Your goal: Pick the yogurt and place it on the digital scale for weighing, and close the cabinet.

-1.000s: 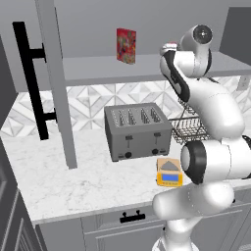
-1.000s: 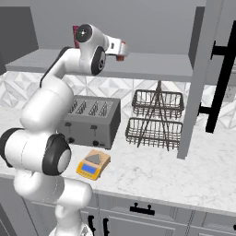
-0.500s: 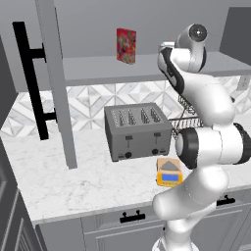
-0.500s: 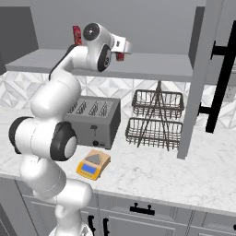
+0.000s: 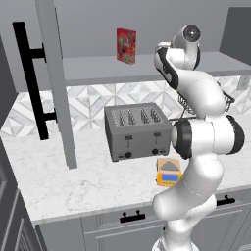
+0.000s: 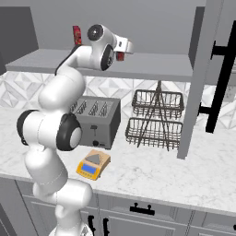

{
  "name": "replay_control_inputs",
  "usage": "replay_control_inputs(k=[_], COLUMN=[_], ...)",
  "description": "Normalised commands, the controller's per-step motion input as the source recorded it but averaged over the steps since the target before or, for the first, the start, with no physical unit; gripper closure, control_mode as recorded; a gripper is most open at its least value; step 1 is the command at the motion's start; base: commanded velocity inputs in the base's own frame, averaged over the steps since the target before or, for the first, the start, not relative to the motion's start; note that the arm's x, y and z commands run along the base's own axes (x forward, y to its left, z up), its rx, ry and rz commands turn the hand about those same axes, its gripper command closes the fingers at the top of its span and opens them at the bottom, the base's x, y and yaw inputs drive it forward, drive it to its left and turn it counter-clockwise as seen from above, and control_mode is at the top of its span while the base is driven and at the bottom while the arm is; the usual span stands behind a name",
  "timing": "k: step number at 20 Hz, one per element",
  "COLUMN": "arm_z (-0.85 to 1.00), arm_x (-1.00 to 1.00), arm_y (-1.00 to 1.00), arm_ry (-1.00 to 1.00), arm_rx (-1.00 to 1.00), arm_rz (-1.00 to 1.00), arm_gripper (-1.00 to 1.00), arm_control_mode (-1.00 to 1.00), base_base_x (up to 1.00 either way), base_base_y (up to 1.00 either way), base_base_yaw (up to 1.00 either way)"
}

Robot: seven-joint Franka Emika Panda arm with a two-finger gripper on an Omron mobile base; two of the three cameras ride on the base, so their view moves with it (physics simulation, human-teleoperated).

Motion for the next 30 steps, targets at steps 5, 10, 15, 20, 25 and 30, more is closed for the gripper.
replay_control_inputs(k=[5,10,15,20,25,30], arm_z=[-0.09,-0.05,0.0,-0.02,-0.02,0.26], arm_x=[0.31,0.14,0.0,-0.54,-1.0,-1.0], arm_y=[0.0,0.0,0.0,0.0,-0.02,-0.28], arm_ry=[0.0,0.0,-0.06,-0.26,-0.41,-0.03], arm_rx=[0.0,0.0,0.0,0.07,0.21,0.12], arm_rz=[0.0,0.0,0.0,0.02,0.04,0.05], arm_gripper=[-1.0,1.0,1.0,1.0,1.0,1.0], arm_control_mode=[-1.0,-1.0,-1.0,-1.0,-1.0,-1.0], base_base_x=[0.0,0.0,0.0,0.0,0.0,0.0], base_base_y=[0.0,0.0,0.0,0.0,0.0,0.0], base_base_yaw=[0.0,0.0,0.0,0.0,0.0,0.0])
